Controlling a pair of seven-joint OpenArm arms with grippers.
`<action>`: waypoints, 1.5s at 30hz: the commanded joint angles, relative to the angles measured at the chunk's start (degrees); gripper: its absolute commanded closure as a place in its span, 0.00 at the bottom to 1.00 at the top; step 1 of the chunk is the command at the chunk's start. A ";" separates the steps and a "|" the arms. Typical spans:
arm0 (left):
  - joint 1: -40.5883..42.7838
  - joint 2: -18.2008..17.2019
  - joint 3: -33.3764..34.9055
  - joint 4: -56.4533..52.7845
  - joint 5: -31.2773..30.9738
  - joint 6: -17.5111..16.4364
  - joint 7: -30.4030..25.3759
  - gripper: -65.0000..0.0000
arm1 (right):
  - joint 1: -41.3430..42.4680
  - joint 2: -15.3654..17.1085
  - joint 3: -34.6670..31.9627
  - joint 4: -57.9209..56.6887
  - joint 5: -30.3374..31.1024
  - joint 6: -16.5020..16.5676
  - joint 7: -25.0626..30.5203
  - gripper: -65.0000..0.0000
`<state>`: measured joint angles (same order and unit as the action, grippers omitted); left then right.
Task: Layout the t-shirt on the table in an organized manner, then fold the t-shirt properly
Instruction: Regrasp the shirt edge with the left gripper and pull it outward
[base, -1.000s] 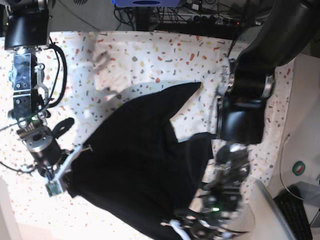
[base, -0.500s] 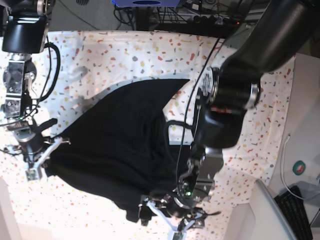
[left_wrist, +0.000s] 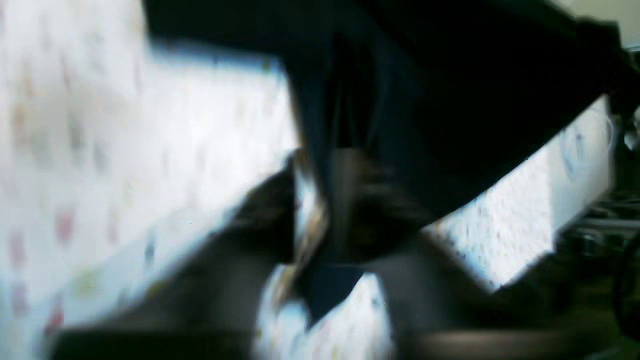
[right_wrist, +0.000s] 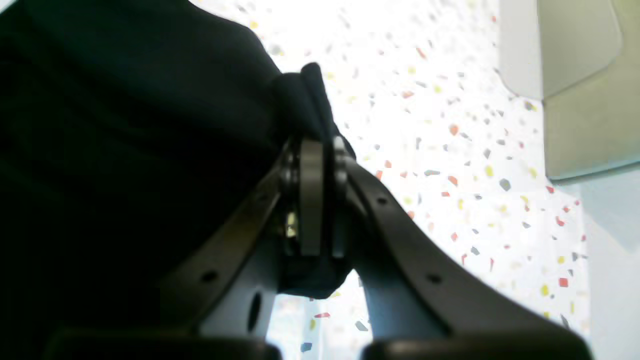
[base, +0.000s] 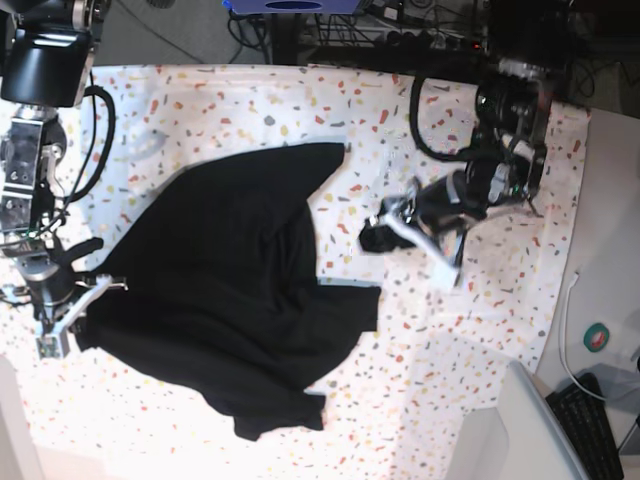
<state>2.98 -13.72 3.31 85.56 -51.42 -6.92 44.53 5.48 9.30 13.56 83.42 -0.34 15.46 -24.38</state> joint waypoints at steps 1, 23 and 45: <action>-0.65 -0.75 -0.01 0.38 -1.64 -0.16 -0.45 1.00 | 1.25 -0.03 0.02 0.50 0.38 -0.21 1.57 1.00; -3.29 0.84 16.60 -6.22 -1.55 -0.16 8.87 0.08 | -0.07 -2.22 0.02 -0.47 0.12 -0.12 1.48 1.00; -5.05 -0.22 19.15 -11.49 -1.11 0.10 8.35 1.00 | -3.32 -2.22 0.46 -0.12 0.12 -0.12 1.30 1.00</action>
<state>-1.34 -13.43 22.96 73.14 -52.31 -6.46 53.39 0.99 6.46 13.67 82.00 -0.47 15.49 -24.43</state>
